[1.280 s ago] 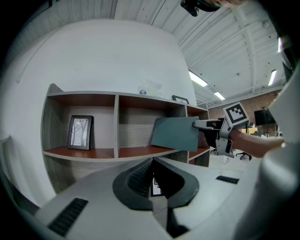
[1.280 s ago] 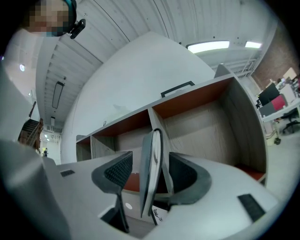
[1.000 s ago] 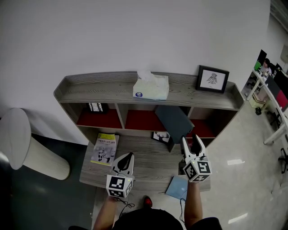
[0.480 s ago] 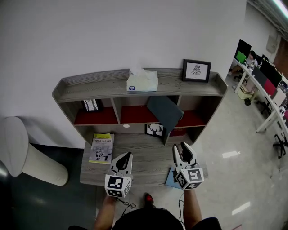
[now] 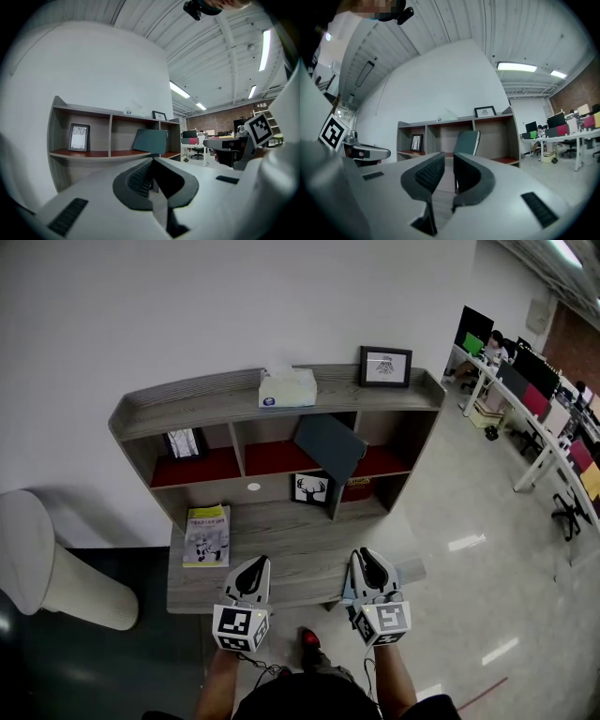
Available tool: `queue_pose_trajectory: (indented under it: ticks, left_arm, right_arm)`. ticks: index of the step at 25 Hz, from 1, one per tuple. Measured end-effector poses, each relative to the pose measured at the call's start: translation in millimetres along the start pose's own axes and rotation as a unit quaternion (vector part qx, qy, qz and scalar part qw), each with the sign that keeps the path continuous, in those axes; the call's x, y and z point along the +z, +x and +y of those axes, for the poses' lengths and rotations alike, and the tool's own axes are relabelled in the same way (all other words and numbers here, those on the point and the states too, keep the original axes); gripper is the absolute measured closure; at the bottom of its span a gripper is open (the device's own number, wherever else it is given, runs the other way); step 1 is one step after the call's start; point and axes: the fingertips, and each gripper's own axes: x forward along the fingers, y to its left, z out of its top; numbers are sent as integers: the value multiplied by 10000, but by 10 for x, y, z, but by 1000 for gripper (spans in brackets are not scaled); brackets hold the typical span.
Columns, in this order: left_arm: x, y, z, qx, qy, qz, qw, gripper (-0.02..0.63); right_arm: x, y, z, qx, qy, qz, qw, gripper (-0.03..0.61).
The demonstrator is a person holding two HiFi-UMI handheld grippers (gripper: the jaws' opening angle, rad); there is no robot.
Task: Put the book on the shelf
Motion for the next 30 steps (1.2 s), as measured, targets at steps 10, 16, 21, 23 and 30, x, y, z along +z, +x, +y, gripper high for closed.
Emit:
queue_pose_trajectory:
  ticks: [10, 16, 21, 23, 30]
  left_arm:
    - [-141, -542, -374, -557, 14, 8, 9984, 607]
    - [-284, -647, -653, -934, 16, 131, 9955, 607]
    - [-347, -589, -893, -1172, 19, 168, 9930, 607]
    - [-370, -539, -1009, -1251, 9, 171, 9920, 607]
    - [-543, -318, -1447, -1274, -81, 314, 9913, 607]
  right_arm:
    - [-202, -857, 447, -467, -157, 243, 9985, 543]
    - [-342, -1267, 413, -840, -214, 376, 9955, 549]
    - [-360, -1512, 213, -1175, -284, 449, 9916, 549]
    - [-378, -1589, 100, -1276, -377, 505, 9898, 549]
    - [-545, -1736, -386, -1351, -488, 773, 9866, 549]
